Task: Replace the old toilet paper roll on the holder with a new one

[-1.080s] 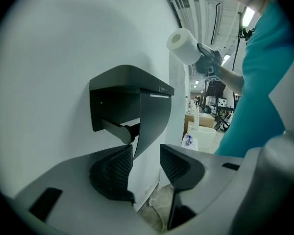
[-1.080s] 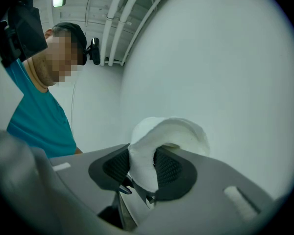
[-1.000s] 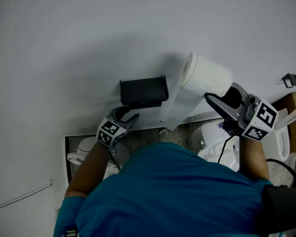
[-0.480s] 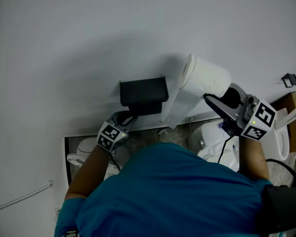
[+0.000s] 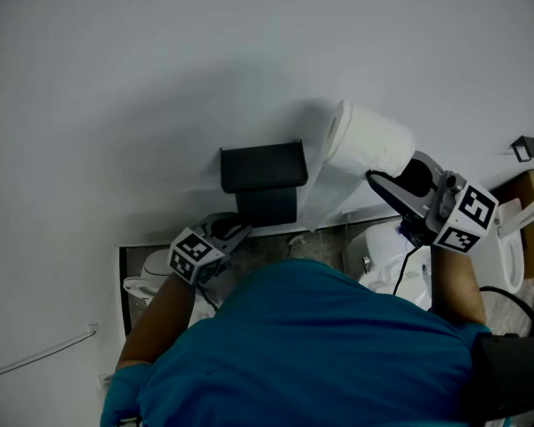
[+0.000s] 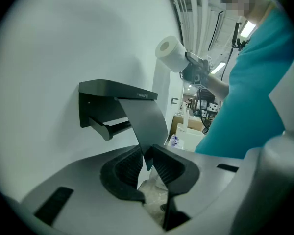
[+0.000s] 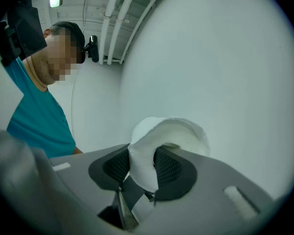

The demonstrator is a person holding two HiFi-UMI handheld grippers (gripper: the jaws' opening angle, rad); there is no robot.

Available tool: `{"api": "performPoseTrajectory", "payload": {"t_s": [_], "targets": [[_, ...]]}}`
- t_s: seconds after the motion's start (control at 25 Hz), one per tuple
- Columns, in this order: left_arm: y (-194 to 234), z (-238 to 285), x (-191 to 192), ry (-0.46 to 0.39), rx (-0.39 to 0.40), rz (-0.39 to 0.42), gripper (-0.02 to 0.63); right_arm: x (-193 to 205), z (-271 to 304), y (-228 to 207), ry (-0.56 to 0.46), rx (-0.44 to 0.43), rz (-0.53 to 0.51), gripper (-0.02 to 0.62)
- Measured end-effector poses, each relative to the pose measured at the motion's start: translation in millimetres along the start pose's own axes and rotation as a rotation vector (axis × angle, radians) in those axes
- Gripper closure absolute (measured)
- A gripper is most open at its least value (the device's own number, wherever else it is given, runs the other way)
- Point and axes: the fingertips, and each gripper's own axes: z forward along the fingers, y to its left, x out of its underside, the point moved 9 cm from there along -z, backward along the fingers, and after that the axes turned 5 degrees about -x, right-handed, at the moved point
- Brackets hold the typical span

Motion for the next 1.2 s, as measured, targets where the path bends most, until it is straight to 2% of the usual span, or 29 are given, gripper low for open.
{"api": "performPoseTrajectory", "payload": {"t_s": [0.56,0.92,1.2], "targets": [[-15.1,-23.6,-28.4,0.095,0.088,-0.156,0.517,0.8,0.0,-0.6,0.002,-0.004,0.006,0.463],[-12.5,-26.7,-31.6,0.122,0.094,-0.177,0.517,7.4,-2.2,-3.9,0.009,0.006,0.021,0.463],[-9.6,-20.8,-28.4,0.127,0.096,-0.178,0.517,42.4,-17.9,-21.1,-0.011,0.012,0.076,0.463]]}}
